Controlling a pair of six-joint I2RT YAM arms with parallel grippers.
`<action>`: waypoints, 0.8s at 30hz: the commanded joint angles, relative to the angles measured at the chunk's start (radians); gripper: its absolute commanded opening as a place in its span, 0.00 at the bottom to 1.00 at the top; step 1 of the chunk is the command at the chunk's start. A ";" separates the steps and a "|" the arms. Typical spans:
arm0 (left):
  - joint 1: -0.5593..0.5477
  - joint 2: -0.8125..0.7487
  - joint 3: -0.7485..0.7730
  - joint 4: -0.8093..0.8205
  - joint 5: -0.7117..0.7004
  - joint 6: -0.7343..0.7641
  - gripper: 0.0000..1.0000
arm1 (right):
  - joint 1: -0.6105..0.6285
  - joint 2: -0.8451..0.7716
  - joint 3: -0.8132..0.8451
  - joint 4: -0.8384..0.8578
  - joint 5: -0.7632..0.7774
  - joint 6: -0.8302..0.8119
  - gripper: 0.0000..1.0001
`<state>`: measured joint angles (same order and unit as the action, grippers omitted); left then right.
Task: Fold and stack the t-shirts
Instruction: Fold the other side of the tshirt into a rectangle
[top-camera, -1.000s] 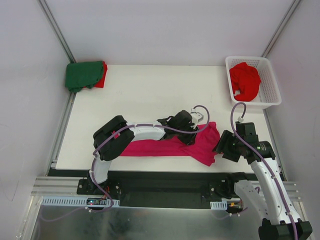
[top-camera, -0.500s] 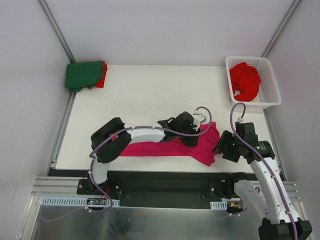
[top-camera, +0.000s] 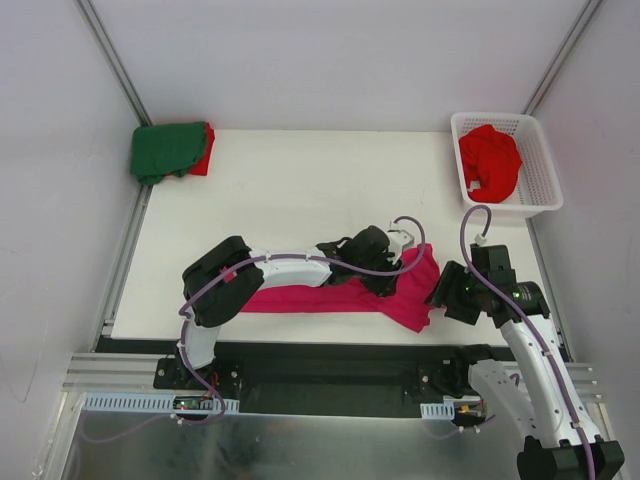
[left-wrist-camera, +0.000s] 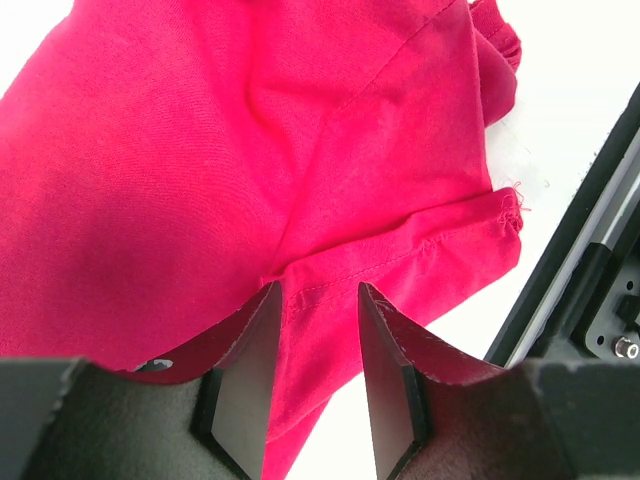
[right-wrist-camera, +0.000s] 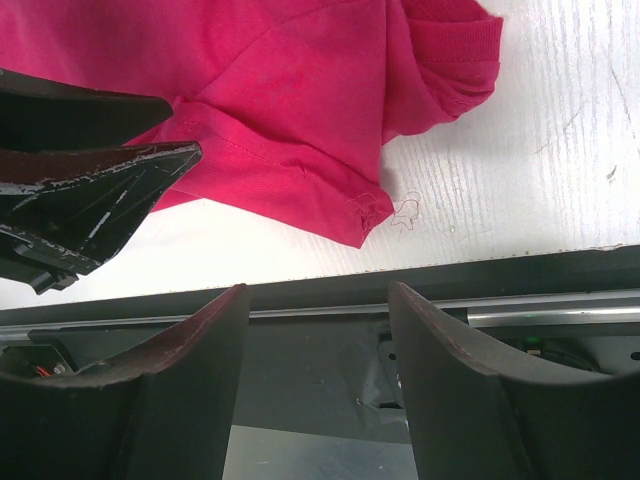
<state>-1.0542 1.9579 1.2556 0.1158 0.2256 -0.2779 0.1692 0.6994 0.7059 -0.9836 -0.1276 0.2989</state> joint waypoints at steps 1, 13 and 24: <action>-0.006 0.006 0.002 0.002 -0.022 0.020 0.36 | 0.007 -0.001 -0.002 -0.009 0.005 0.006 0.61; -0.001 0.027 -0.018 -0.005 -0.060 0.039 0.36 | 0.006 0.000 0.001 -0.009 -0.001 0.005 0.61; 0.002 0.036 -0.028 -0.005 -0.048 0.034 0.13 | 0.006 0.003 0.001 -0.007 -0.001 0.005 0.61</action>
<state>-1.0527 1.9919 1.2404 0.1154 0.1768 -0.2630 0.1692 0.7006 0.7059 -0.9836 -0.1280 0.2989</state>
